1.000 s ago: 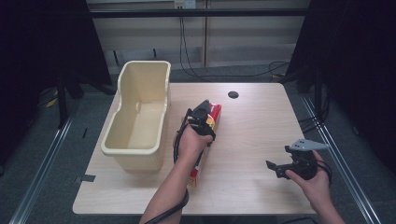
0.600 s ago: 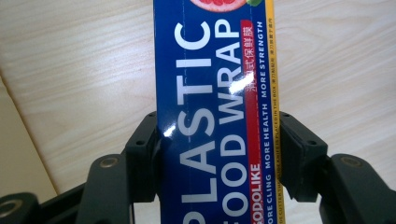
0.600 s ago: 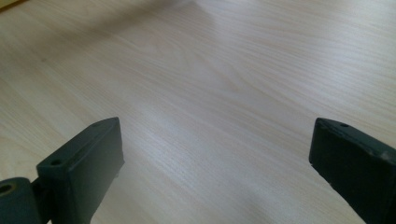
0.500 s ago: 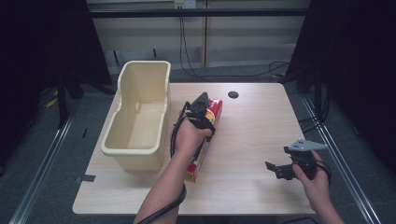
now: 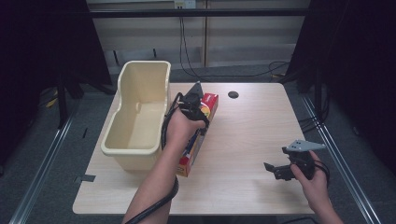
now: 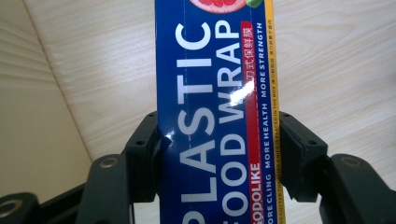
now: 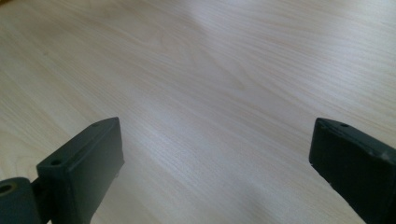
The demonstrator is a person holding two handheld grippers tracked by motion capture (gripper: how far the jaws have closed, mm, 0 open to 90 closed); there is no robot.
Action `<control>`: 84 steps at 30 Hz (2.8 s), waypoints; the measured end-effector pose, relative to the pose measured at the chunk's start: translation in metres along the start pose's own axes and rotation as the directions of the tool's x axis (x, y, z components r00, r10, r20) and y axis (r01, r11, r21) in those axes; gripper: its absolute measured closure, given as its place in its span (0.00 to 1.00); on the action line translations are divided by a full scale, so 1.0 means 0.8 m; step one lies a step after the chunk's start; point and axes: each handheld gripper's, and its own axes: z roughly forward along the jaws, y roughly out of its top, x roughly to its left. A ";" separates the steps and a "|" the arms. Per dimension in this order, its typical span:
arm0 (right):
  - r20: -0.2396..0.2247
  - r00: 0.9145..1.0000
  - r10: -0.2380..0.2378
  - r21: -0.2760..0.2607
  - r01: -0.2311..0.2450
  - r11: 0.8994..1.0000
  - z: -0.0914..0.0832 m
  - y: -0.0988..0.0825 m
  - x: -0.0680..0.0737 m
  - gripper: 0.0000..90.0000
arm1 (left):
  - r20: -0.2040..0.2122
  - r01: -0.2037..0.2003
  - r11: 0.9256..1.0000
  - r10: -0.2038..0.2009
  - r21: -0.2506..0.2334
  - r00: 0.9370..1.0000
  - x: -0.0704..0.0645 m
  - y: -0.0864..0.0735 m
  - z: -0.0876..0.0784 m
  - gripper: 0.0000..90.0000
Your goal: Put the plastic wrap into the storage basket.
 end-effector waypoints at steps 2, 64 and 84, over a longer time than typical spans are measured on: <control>0.004 1.000 0.000 0.001 0.000 1.000 0.000 0.000 0.000 0.03 | -0.001 0.006 1.000 -0.006 -0.003 1.000 0.000 0.001 -0.007 0.46; 0.004 1.000 -0.011 0.010 0.011 1.000 0.001 0.000 0.004 0.03 | -0.003 0.104 0.992 -0.105 -0.069 0.995 0.073 -0.008 -0.159 0.46; 0.008 1.000 -0.007 0.006 0.007 1.000 0.001 0.000 0.006 0.03 | 0.009 0.138 0.986 -0.138 -0.098 0.990 0.101 -0.028 -0.188 0.46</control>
